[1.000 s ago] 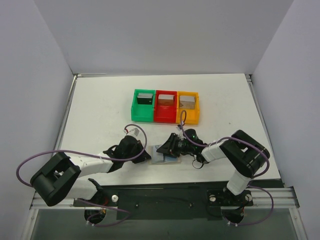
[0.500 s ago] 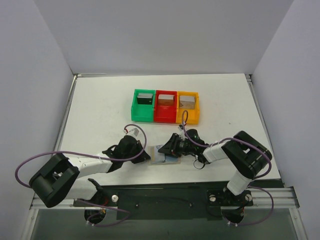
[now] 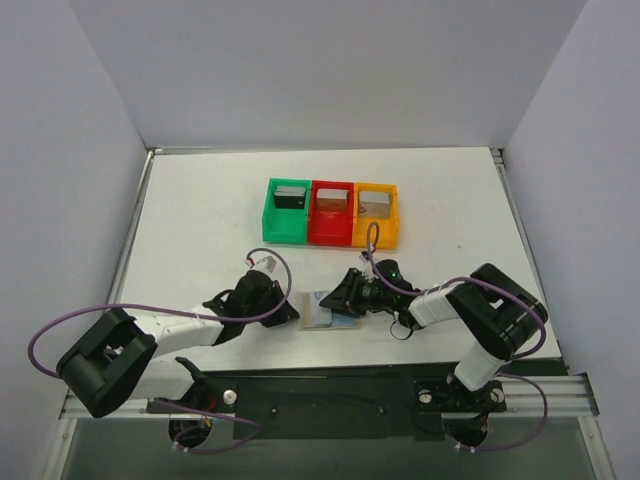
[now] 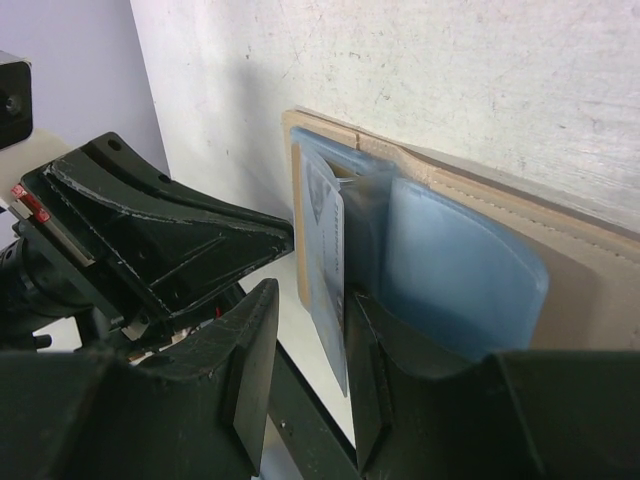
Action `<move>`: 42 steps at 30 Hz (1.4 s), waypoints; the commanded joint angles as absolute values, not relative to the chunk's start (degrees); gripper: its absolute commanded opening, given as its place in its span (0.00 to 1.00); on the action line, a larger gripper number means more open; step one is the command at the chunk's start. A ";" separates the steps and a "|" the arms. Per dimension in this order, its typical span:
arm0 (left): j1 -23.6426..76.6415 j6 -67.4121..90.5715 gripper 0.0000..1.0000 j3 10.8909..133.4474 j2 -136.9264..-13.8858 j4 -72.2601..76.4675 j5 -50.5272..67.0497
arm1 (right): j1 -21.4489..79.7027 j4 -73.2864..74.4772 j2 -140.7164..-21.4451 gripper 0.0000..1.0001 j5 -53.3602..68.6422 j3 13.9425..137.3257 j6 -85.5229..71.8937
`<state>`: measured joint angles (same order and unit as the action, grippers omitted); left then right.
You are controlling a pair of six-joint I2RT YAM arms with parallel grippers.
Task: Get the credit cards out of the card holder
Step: Remove the credit card from the card holder.
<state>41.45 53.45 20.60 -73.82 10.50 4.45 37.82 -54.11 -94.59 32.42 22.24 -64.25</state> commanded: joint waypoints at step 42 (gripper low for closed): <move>42.19 53.18 0.00 23.11 -76.46 10.90 4.22 | 37.09 -53.97 -91.32 0.25 33.57 22.33 -62.32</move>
<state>41.91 54.76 20.78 -75.79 13.72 7.03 37.47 -53.28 -93.95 32.45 22.00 -63.79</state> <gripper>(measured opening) 0.081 0.258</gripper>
